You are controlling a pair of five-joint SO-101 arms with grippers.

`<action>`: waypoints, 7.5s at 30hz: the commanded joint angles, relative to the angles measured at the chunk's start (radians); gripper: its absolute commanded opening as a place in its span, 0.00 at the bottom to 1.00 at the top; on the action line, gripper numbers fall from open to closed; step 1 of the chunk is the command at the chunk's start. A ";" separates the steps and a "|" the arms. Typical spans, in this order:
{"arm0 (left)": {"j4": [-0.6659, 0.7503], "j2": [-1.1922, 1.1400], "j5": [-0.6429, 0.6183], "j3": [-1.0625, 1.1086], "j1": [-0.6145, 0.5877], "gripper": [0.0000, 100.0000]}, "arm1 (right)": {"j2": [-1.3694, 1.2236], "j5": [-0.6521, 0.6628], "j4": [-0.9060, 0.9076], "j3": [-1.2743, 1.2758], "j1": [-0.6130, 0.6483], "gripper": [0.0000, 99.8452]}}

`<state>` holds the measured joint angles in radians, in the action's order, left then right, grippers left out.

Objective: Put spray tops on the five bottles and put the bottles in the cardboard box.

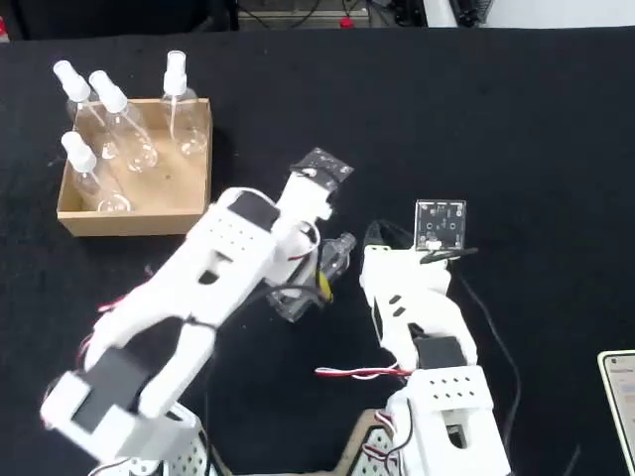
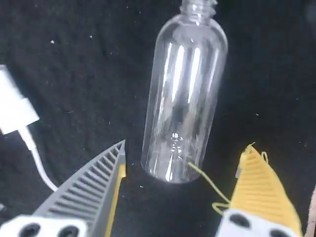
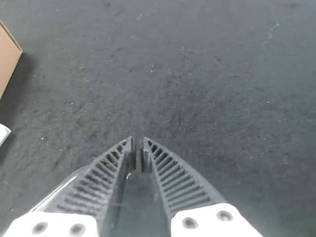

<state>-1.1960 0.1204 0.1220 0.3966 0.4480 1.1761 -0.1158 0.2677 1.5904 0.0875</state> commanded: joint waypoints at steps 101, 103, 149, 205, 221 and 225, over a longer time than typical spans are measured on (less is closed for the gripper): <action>0.189 -0.058 0.256 0.214 -0.133 0.30 | 0.018 -0.006 0.003 -0.097 -0.008 0.03; 0.189 -0.058 0.233 0.197 -0.131 0.30 | 0.018 -0.006 0.003 -0.097 -0.008 0.03; 0.264 0.634 0.115 0.622 -0.863 0.08 | 0.010 0.155 0.192 -0.254 0.365 0.03; 0.496 0.646 0.005 0.839 -0.862 0.08 | -1.353 -0.574 0.273 -1.228 0.542 0.23; 0.496 0.646 0.005 0.839 -0.862 0.08 | -1.461 -0.589 0.244 -1.310 0.545 0.23; 0.496 0.646 0.005 0.839 -0.862 0.08 | -1.524 -0.589 0.250 -1.380 0.543 0.23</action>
<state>-0.7173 0.7449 0.1373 1.2405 -0.4097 -0.3445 -0.6928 0.5363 0.2908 0.6460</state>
